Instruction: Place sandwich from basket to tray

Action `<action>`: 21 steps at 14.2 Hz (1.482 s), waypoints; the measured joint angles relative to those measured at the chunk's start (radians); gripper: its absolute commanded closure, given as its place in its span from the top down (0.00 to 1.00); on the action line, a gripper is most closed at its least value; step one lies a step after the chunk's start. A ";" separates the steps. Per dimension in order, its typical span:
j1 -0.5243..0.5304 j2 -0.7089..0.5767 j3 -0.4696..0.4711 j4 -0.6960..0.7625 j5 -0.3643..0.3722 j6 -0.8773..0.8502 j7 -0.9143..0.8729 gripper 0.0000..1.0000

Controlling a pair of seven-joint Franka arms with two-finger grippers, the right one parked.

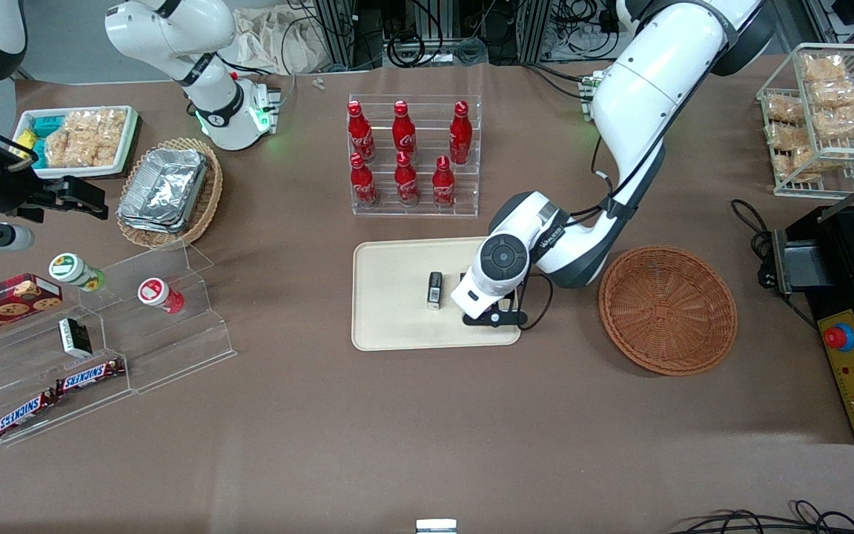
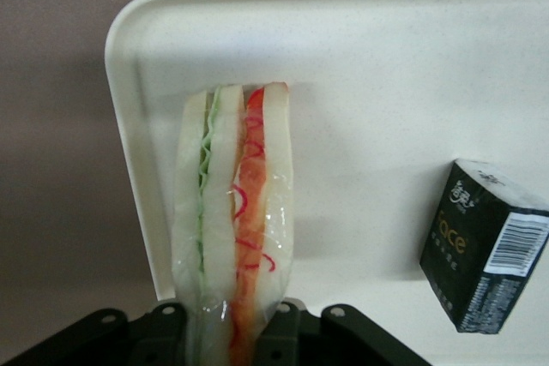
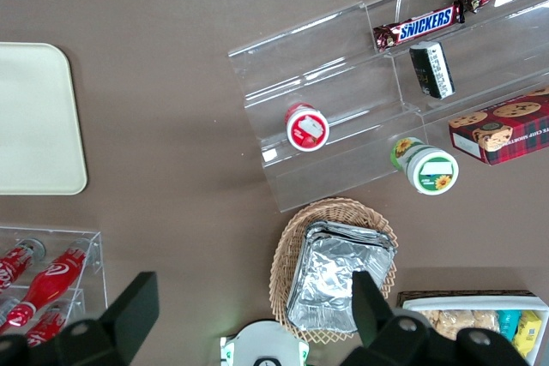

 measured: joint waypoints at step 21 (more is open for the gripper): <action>0.365 -0.475 0.026 0.188 -0.115 -0.461 0.174 1.00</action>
